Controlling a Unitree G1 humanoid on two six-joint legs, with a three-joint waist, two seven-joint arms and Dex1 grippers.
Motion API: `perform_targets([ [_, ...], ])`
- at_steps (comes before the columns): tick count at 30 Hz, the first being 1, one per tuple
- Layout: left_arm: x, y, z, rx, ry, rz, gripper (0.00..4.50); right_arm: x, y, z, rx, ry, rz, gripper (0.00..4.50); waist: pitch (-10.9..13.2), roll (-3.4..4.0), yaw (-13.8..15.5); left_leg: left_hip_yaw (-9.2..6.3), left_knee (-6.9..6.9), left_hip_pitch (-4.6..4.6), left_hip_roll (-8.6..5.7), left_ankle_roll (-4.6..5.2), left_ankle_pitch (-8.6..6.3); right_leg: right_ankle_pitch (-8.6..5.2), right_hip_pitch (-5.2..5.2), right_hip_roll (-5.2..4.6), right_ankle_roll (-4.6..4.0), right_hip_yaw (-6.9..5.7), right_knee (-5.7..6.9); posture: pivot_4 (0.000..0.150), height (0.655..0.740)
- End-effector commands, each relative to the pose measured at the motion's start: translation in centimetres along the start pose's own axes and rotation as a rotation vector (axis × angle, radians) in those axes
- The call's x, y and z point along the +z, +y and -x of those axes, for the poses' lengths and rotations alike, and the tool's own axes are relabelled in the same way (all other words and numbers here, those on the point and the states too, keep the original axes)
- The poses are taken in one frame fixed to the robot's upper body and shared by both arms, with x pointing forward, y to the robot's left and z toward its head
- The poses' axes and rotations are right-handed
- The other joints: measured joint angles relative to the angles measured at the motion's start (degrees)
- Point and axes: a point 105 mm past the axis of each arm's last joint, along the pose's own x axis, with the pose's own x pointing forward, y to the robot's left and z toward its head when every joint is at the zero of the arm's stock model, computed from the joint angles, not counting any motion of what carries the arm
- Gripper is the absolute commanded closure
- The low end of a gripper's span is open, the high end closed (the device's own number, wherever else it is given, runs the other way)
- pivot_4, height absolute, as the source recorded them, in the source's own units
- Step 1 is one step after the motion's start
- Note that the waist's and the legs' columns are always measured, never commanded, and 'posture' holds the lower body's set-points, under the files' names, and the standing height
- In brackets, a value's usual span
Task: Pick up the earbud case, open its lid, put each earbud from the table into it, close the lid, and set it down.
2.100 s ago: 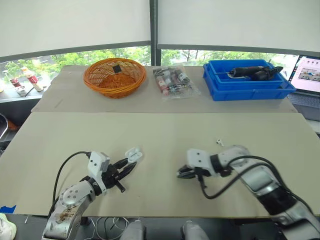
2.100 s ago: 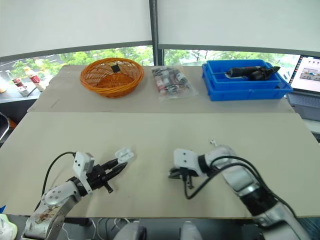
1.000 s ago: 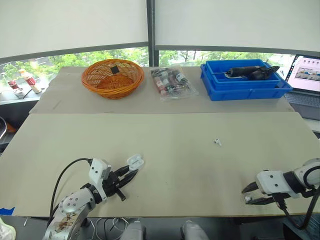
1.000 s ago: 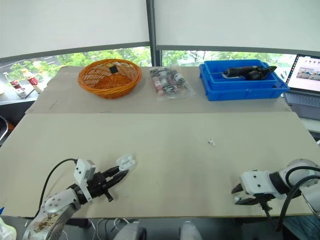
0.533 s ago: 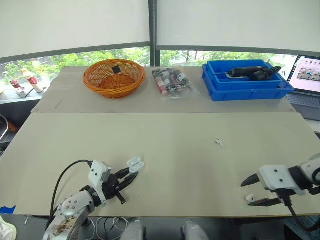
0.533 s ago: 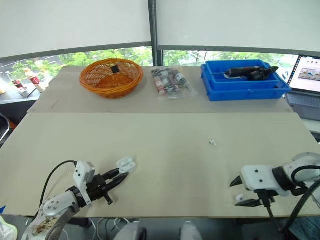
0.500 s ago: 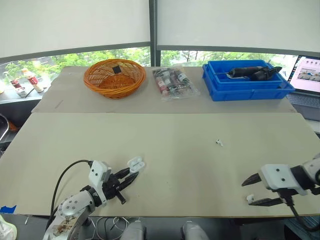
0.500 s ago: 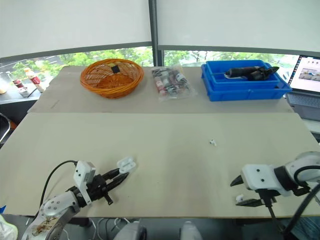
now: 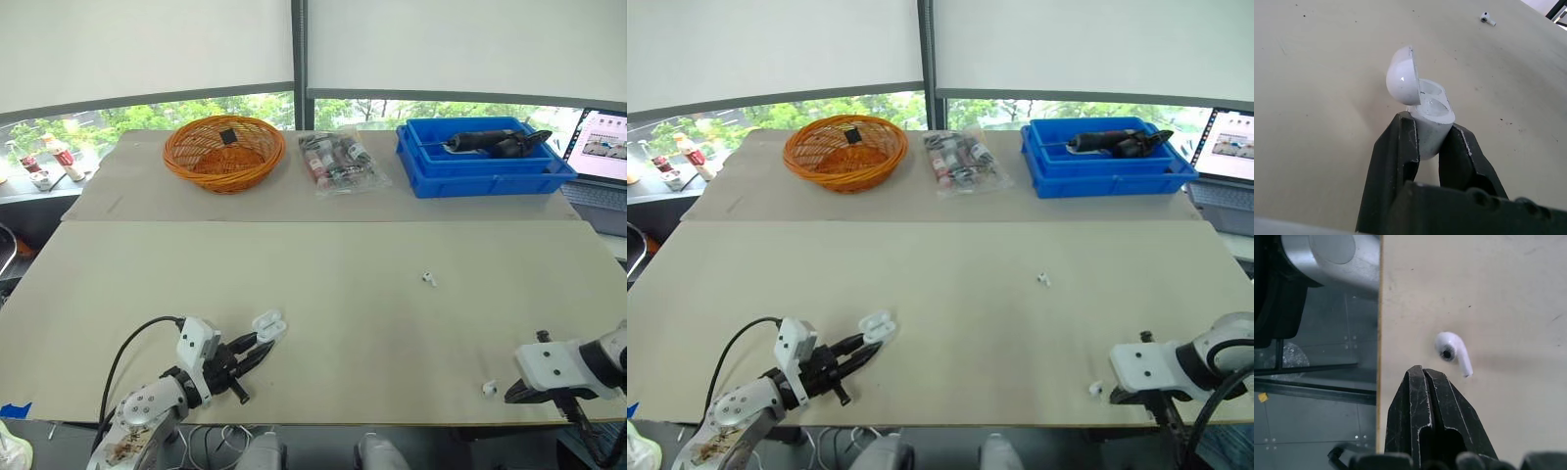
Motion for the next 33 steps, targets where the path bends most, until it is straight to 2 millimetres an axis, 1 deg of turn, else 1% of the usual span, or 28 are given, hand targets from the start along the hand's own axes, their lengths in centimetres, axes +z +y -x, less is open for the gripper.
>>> perform_targets([
  [1,1.1,-0.3,0.2,-0.011,-0.033,-0.019,3.95,0.3,-0.5,0.0,-0.029,-0.011,0.015,4.50,0.00,0.00,0.03,0.00,0.00,0.00,0.01,0.00,0.00,0.00,0.00,0.01,0.00,0.00,0.00,0.150,0.7400],
  [8,1.2,-0.2,0.1,-0.012,-0.034,-0.020,3.95,1.5,-1.0,0.4,-0.054,-0.082,-0.050,4.50,0.00,0.00,0.02,-0.01,0.00,0.00,0.00,0.00,0.00,0.00,0.00,0.01,0.00,0.01,0.00,0.150,0.7400],
  [23,1.3,0.0,-0.2,-0.015,-0.036,-0.024,3.95,1.9,-1.3,0.7,-0.072,-0.125,-0.132,4.50,0.00,0.00,0.07,0.00,0.01,0.00,0.00,0.00,0.00,0.00,0.00,0.01,0.00,0.00,0.00,0.150,0.7400],
  [26,1.3,0.0,-0.2,-0.014,-0.035,-0.026,3.95,2.1,-1.3,0.8,-0.073,-0.129,-0.121,4.50,0.00,0.00,0.07,0.00,0.01,0.00,0.00,0.00,0.00,0.00,0.00,0.01,0.00,0.00,0.01,0.150,0.7400],
  [30,1.3,0.2,-0.2,-0.010,-0.037,-0.031,3.95,2.6,-2.0,1.4,-0.118,-0.118,-0.028,4.50,0.00,0.00,0.04,0.00,0.01,0.00,0.00,0.00,0.00,0.00,0.00,0.01,0.00,0.00,0.01,0.150,0.7400],
  [31,1.3,0.3,-0.3,-0.009,-0.038,-0.032,3.95,2.8,-2.2,1.7,-0.121,-0.120,-0.009,4.04,0.00,0.00,0.04,0.00,0.01,0.00,0.00,0.00,0.00,0.00,0.00,0.01,0.00,0.00,0.00,0.150,0.7400],
  [32,1.3,0.3,-0.3,-0.009,-0.039,-0.033,3.95,3.1,-2.3,1.9,-0.126,-0.124,0.008,3.92,0.00,0.00,0.02,0.01,0.01,0.00,0.00,0.00,0.00,0.00,0.00,0.01,0.00,0.00,0.01,0.150,0.7400],
  [33,1.3,0.4,-0.4,-0.009,-0.040,-0.035,3.95,3.4,-2.5,2.1,-0.128,-0.128,0.022,3.59,0.00,0.00,0.01,0.01,0.01,0.00,0.00,0.00,0.00,0.00,0.00,0.01,0.00,0.00,0.01,0.150,0.7400],
])
